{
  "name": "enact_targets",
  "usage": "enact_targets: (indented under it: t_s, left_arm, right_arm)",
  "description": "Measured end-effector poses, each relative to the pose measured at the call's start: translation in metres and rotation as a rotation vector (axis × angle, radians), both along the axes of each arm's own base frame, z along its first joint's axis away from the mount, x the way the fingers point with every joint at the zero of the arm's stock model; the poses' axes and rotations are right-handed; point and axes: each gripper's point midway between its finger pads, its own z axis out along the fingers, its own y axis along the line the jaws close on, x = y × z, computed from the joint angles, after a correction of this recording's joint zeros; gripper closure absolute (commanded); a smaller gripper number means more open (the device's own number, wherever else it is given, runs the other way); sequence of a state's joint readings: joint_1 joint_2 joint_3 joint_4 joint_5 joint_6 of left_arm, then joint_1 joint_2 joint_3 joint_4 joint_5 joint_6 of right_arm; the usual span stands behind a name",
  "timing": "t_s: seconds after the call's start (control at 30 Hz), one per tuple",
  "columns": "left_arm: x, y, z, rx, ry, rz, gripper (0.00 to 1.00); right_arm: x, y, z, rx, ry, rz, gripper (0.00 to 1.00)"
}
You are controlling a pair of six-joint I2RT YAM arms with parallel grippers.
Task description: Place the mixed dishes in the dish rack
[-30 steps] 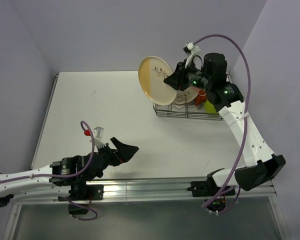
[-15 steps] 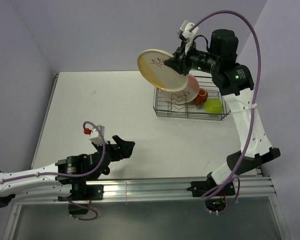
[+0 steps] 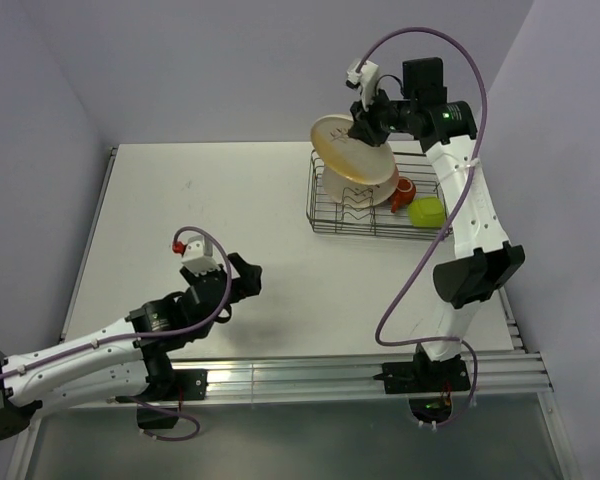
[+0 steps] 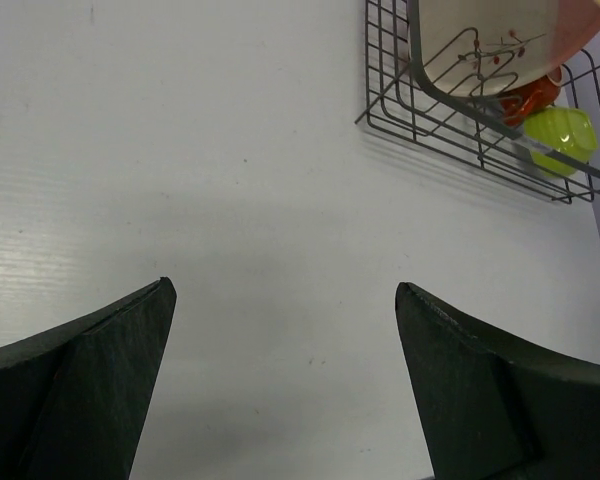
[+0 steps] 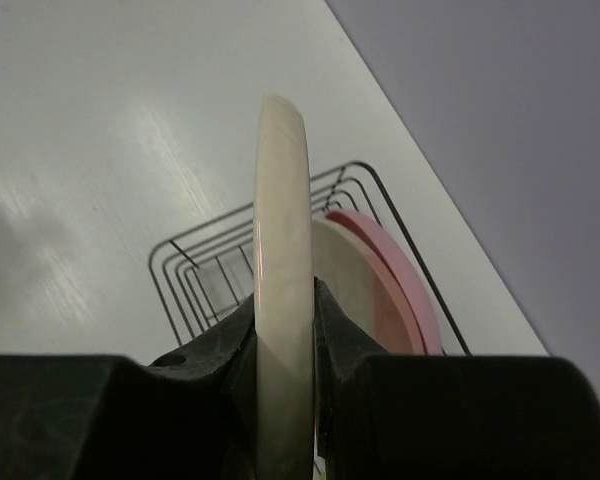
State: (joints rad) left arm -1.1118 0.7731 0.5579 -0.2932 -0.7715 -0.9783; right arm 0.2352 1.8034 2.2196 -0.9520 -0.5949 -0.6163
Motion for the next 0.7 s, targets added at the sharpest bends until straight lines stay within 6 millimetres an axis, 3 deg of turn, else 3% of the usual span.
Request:
enact_targets:
  t_s: [0.13, 0.27, 0.43, 0.7]
  left_arm:
    - [0.009, 0.012, 0.01, -0.015, -0.025, 0.028, 0.01]
    - [0.022, 0.025, 0.018, -0.04, -0.044, 0.069, 0.01]
    - [0.032, 0.033, 0.003, 0.0, -0.005, 0.083, 0.01]
    - [0.047, 0.04, -0.015, 0.038, 0.037, 0.078, 0.02]
  right_arm:
    - [0.007, -0.025, -0.021, -0.085, 0.001, -0.044, 1.0]
    - [0.004, -0.028, -0.042, -0.145, 0.029, -0.028, 1.0]
    - [0.002, -0.033, -0.055, -0.216, 0.005, 0.002, 1.0]
    - [-0.007, -0.039, -0.098, -0.342, 0.04, 0.057, 1.0]
